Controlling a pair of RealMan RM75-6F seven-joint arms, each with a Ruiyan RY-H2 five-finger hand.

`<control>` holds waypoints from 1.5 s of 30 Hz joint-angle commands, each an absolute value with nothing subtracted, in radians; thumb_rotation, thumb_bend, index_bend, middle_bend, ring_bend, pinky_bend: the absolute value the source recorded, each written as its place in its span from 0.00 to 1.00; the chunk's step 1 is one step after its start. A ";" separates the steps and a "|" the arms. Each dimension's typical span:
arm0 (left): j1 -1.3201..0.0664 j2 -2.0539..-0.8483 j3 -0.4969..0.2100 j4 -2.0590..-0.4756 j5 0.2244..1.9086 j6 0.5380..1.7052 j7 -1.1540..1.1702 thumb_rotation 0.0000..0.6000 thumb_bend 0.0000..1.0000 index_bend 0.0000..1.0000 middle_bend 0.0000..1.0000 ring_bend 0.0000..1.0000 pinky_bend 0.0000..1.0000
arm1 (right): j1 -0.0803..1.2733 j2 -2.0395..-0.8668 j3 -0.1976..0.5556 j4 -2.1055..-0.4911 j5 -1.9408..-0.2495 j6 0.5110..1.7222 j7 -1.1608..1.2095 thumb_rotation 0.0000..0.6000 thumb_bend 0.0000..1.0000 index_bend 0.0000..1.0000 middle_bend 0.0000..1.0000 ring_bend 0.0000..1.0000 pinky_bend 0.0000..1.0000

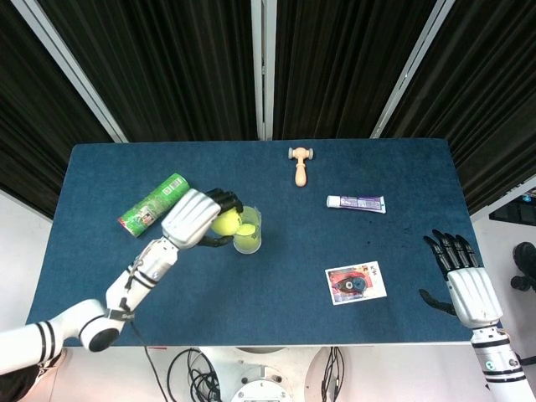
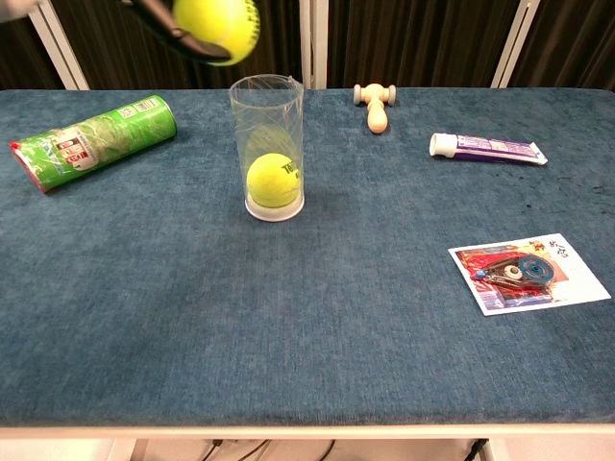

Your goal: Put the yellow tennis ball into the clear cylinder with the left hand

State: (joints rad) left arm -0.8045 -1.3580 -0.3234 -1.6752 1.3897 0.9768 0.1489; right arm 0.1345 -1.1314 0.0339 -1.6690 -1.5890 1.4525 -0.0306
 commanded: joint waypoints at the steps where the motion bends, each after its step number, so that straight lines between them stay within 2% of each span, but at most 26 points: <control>1: -0.847 -1.396 -0.336 -1.629 1.349 0.939 0.175 1.00 0.26 0.54 0.52 0.53 0.78 | 0.134 -1.130 0.037 -1.668 -1.583 1.453 -0.025 1.00 0.14 0.00 0.00 0.00 0.00; 11: -0.880 -1.443 -0.312 -1.552 1.309 0.932 0.165 1.00 0.25 0.53 0.51 0.52 0.76 | 0.134 -1.124 0.044 -1.659 -1.569 1.453 -0.001 1.00 0.14 0.00 0.00 0.00 0.00; 13: -0.884 -1.447 -0.305 -1.540 1.324 0.940 0.159 1.00 0.25 0.48 0.49 0.49 0.73 | 0.135 -1.125 0.047 -1.659 -1.564 1.452 -0.001 1.00 0.14 0.00 0.00 0.00 0.00; 15: -0.885 -1.452 -0.303 -1.532 1.333 0.954 0.152 1.00 0.23 0.40 0.45 0.43 0.65 | 0.135 -1.127 0.048 -1.660 -1.559 1.450 -0.004 1.00 0.14 0.00 0.00 0.00 0.00; 18: -0.885 -1.455 -0.298 -1.524 1.351 0.976 0.137 1.00 0.20 0.34 0.39 0.39 0.60 | 0.134 -1.128 0.050 -1.661 -1.556 1.453 -0.007 1.00 0.15 0.00 0.00 0.00 0.00; 26: -0.878 -1.445 -0.280 -1.530 1.356 0.995 0.123 1.00 0.10 0.32 0.35 0.37 0.59 | 0.134 -1.130 0.051 -1.662 -1.554 1.451 -0.011 1.00 0.15 0.00 0.00 0.00 0.00; 35: -0.873 -1.431 -0.274 -1.558 1.352 1.016 0.129 1.00 0.09 0.32 0.34 0.35 0.57 | 0.132 -1.129 0.052 -1.661 -1.552 1.455 -0.007 1.00 0.15 0.00 0.00 0.00 0.00; 41: -0.816 -1.373 -0.264 -1.624 1.371 1.113 0.161 1.00 0.09 0.33 0.34 0.35 0.55 | 0.133 -1.125 0.052 -1.662 -1.553 1.453 0.000 1.00 0.15 0.00 0.00 0.00 0.00; 45: -0.701 -1.297 -0.210 -1.670 1.404 1.247 0.209 1.00 0.10 0.34 0.34 0.35 0.52 | 0.131 -1.122 0.049 -1.669 -1.565 1.461 0.005 1.00 0.15 0.00 0.00 0.00 0.00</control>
State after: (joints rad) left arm -0.7797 -1.3518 -0.2498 -1.6320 1.3782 1.1600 0.1728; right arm 0.1315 -1.1226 0.0499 -1.6667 -1.5614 1.4583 0.0040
